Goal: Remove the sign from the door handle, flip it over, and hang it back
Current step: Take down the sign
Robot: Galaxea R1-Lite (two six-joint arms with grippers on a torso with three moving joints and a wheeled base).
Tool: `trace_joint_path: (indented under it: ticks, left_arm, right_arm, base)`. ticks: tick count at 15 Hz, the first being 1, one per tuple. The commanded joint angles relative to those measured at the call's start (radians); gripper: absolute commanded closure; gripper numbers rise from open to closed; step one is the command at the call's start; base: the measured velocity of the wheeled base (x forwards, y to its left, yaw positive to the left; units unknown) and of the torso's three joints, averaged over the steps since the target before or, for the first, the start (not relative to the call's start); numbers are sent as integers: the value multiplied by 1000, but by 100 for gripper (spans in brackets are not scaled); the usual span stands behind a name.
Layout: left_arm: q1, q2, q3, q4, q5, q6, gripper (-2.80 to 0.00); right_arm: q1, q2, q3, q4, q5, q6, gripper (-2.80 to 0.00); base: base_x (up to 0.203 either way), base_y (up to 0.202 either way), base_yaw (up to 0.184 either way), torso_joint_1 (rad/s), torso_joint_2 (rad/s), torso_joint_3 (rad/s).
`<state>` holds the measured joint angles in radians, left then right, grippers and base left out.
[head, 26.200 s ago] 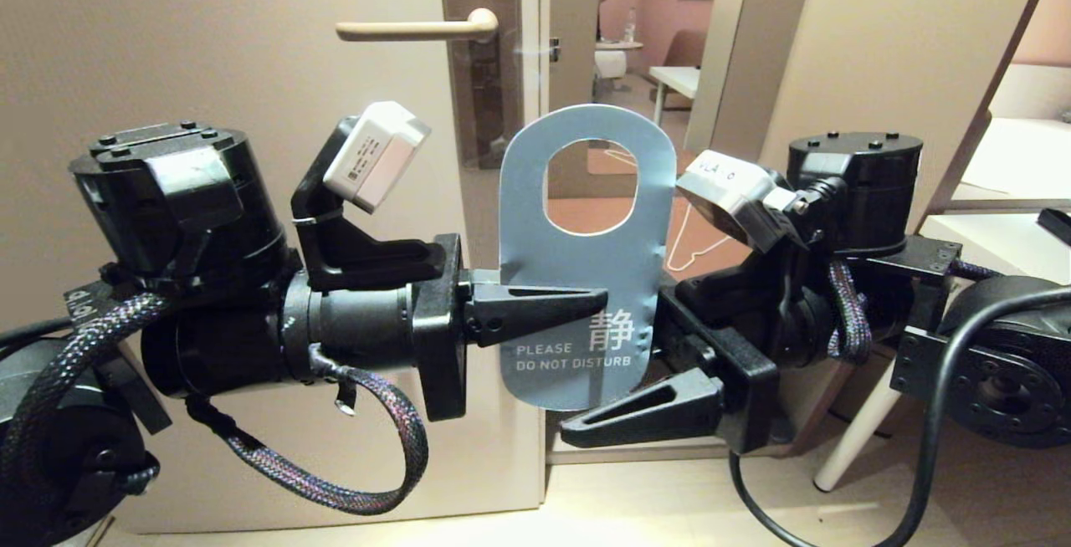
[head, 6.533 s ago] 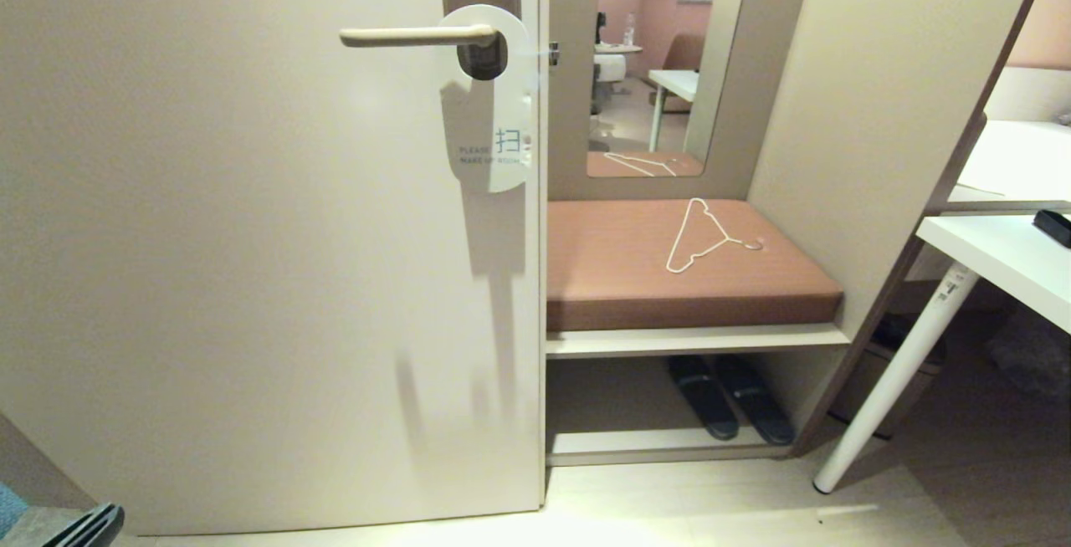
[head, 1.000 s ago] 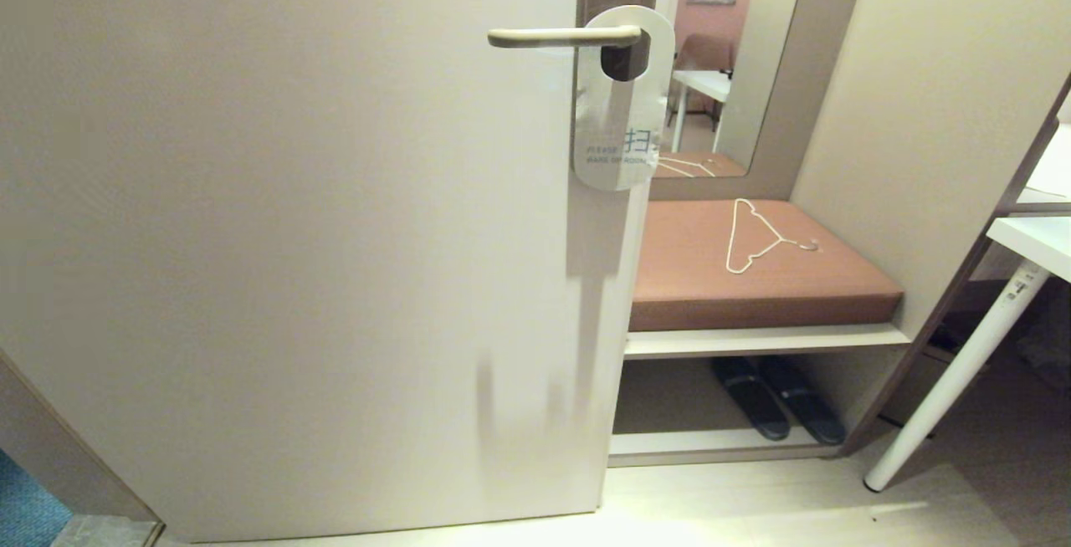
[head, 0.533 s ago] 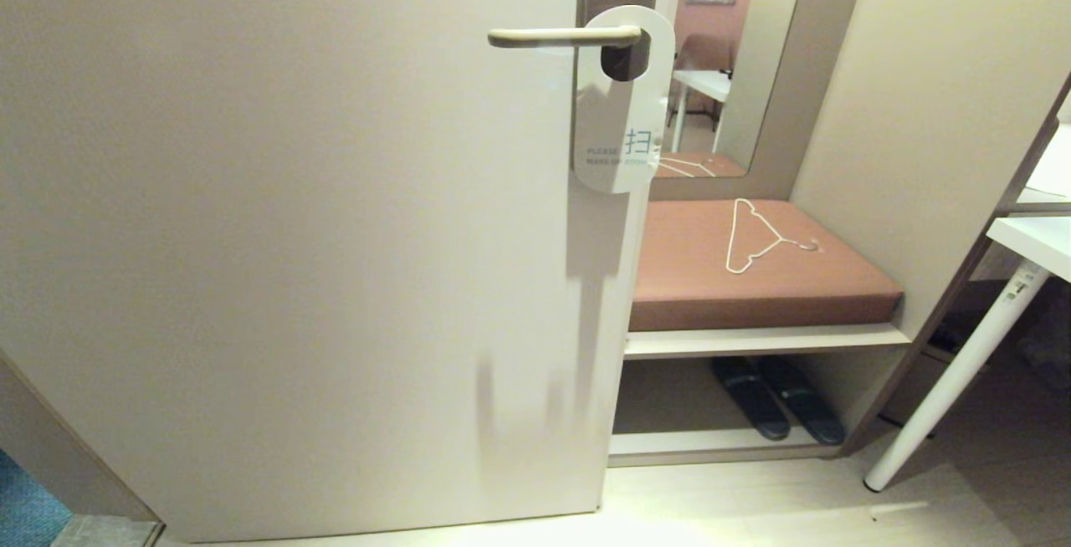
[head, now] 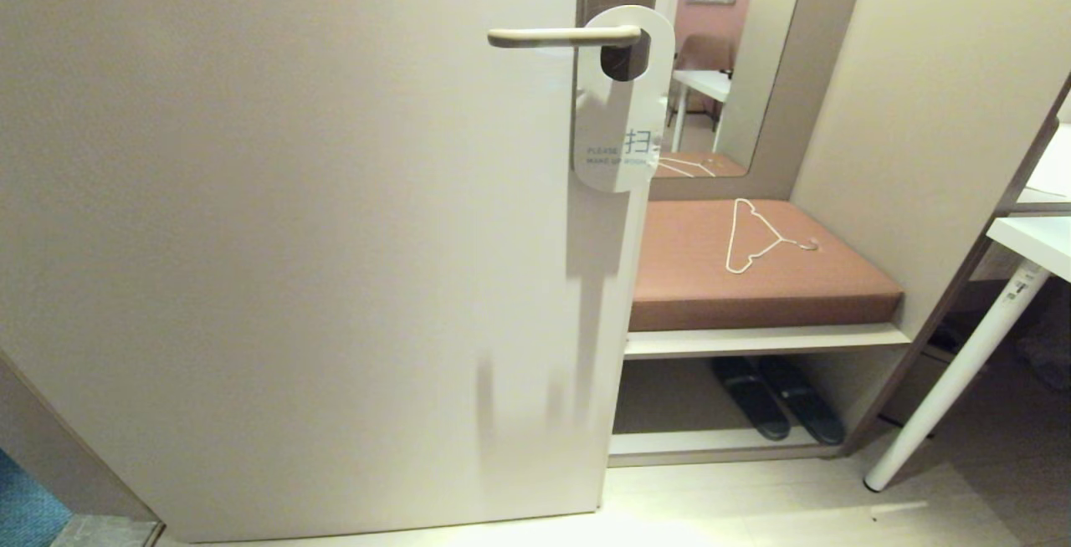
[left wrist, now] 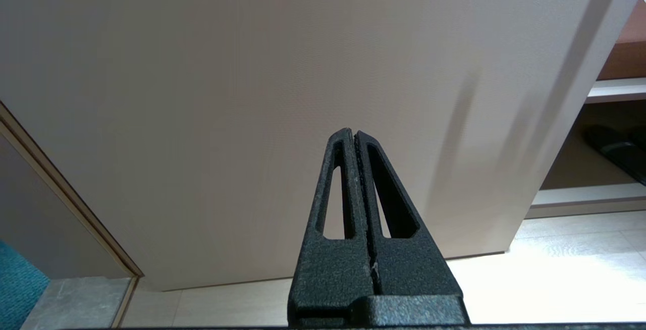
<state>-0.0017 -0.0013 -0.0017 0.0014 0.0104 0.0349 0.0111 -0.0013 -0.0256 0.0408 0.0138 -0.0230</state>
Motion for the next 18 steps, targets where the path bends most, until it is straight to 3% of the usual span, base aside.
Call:
trace_joint_path:
  ticks: [1, 5, 8, 14, 18]
  left_arm:
    - [0, 1, 0, 0, 0, 0, 0]
    - [0, 1, 0, 0, 0, 0, 0]
    - [0, 1, 0, 0, 0, 0, 0]
    - [0, 1, 0, 0, 0, 0, 0]
    - [0, 1, 0, 0, 0, 0, 0]
  right_arm:
    - [0, 1, -28, 6, 3, 0, 0]
    - [1, 9, -212, 185, 9, 9, 0]
    - [3, 144, -303, 203, 4, 21, 0]
    - [4, 654, -516, -1, -54, 49, 0]
    - [-61, 978, -704, -131, -77, 51, 0]
  base:
    - [0, 0, 0, 0, 0, 0]
    - [0, 0, 0, 0, 0, 0]
    - [0, 0, 0, 0, 0, 0]
    - [0, 0, 0, 0, 0, 0]
    - [0, 0, 0, 0, 0, 0]
